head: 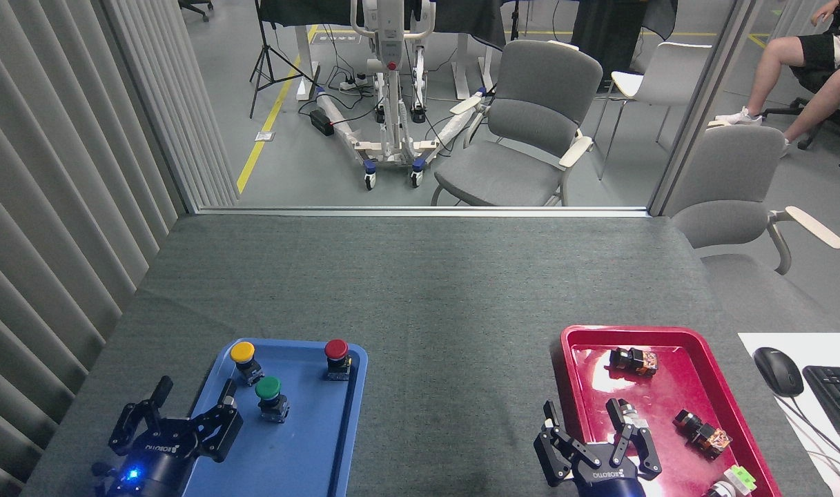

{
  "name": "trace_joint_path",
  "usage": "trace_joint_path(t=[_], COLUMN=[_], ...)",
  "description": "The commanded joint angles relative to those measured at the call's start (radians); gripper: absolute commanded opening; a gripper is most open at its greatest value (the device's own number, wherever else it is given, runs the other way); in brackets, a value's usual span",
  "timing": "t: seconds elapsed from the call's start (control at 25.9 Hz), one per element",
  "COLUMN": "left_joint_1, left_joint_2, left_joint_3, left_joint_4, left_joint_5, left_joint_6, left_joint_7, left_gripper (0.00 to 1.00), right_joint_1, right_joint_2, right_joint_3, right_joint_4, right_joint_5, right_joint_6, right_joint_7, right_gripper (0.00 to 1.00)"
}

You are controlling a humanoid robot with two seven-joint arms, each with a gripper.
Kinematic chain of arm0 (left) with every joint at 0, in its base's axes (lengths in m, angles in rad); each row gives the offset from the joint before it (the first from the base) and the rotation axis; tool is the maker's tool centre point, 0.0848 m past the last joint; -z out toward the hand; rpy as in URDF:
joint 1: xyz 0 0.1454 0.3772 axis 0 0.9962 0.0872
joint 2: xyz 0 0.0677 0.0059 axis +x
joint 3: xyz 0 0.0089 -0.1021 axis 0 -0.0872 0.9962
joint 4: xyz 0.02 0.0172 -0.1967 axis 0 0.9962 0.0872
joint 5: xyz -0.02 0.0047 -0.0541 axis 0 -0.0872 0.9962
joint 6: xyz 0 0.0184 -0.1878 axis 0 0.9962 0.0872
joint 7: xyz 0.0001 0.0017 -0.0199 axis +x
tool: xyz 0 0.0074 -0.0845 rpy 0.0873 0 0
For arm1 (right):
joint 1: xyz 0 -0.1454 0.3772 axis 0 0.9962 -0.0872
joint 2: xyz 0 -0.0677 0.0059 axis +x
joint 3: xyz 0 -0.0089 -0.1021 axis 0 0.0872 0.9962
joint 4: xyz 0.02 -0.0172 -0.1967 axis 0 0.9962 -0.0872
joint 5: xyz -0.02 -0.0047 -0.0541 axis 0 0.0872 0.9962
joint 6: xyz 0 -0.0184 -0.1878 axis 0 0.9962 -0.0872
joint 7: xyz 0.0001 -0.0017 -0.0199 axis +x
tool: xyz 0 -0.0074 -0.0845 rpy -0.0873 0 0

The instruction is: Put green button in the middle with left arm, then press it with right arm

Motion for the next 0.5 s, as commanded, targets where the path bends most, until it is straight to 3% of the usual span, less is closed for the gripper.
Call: trace_joint_path(t=[0.0, 0.19, 0.46], left_joint_1=[-0.011, -0.003, 0.008], left_joint_2=[0.006, 0.013, 0.015], left_joint_3=[-0.001, -0.001, -0.002], left_joint_4=[0.005, 0.005, 0.015], left_joint_5=[0.006, 0.008, 0.004], left_joint_6=[-0.001, -0.001, -0.001], left_joint_7=[0.001, 0.018, 0.022], left_gripper=[1.00, 1.00, 1.00], right_joint_1=[0.000, -0.011, -0.011], right_joint_2=[-0.001, -0.001, 0.002], right_joint_3=[0.000, 0.045, 0.054], right_joint_4=[-0.002, -0.004, -0.012], right_joint_5=[0.000, 0.014, 0.021], right_joint_6=[0.039, 0.146, 0.152], right_joint_7=[-0.001, 0.000, 0.004], right_gripper=[1.00, 0.99, 0.99])
